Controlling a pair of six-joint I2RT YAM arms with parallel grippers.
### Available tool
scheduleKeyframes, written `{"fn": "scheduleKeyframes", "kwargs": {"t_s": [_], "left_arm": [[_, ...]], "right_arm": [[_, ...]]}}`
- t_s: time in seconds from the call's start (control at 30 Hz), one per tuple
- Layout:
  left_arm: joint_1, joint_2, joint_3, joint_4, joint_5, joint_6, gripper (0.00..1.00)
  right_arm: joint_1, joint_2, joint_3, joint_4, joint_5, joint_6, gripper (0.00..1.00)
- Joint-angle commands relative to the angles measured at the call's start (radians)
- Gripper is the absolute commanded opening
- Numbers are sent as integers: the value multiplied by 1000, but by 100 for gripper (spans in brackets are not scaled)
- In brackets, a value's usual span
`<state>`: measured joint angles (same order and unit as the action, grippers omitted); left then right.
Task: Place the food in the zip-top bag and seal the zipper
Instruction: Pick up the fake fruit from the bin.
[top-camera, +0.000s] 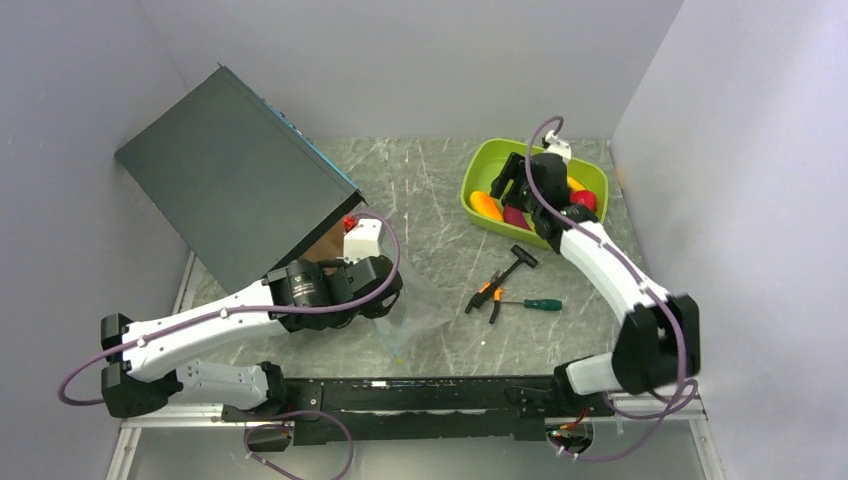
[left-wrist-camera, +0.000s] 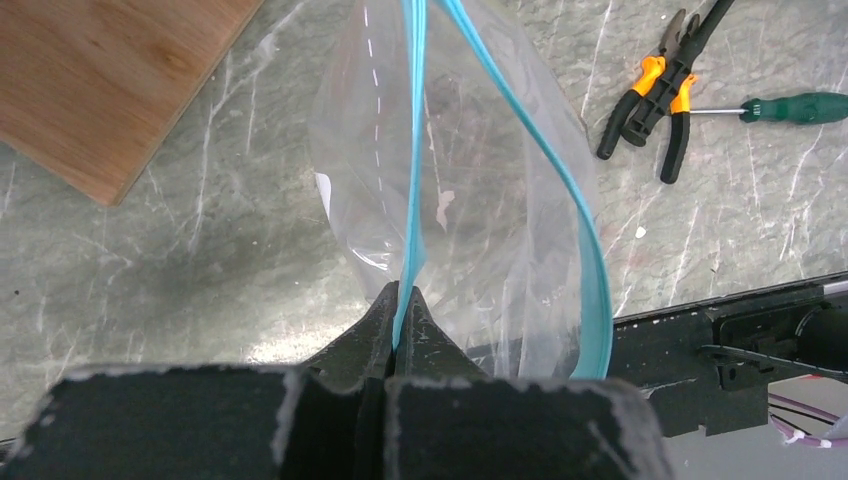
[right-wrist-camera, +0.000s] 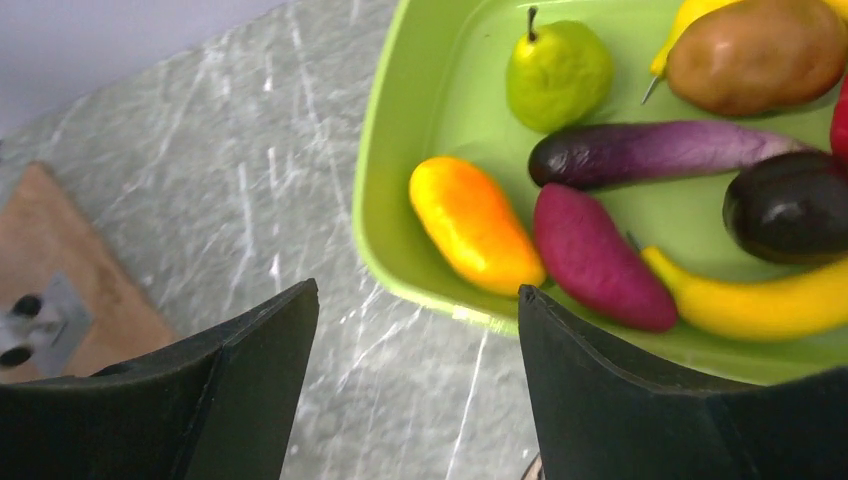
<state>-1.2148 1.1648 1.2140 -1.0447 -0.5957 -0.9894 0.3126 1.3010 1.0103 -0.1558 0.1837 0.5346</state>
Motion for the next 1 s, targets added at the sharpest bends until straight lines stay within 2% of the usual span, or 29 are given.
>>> {"fn": "scheduleKeyframes", "kwargs": {"t_s": [0.0, 0.1, 0.2, 0.3, 0.47, 0.67, 0.97], "left_arm": [[19, 3, 102, -43, 10, 35, 0], [31, 27, 173, -131, -4, 48, 0], [42, 41, 224, -203, -15, 55, 0], [56, 31, 222, -203, 6, 79, 0], [94, 22, 187, -161, 47, 101, 0], [132, 58, 184, -137, 87, 126, 0], [159, 91, 156, -74, 149, 158, 0]], "right_arm": [[-63, 178, 160, -5, -76, -41, 78], [-88, 312, 262, -34, -67, -105, 84], [-101, 460, 385, -98, -7, -165, 86], [-109, 586, 499, -131, 46, -207, 86], [-109, 718, 584, -98, 118, -281, 86], [-110, 793, 626, -91, 211, -334, 84], [-110, 796, 620, -1, 177, -410, 89]]}}
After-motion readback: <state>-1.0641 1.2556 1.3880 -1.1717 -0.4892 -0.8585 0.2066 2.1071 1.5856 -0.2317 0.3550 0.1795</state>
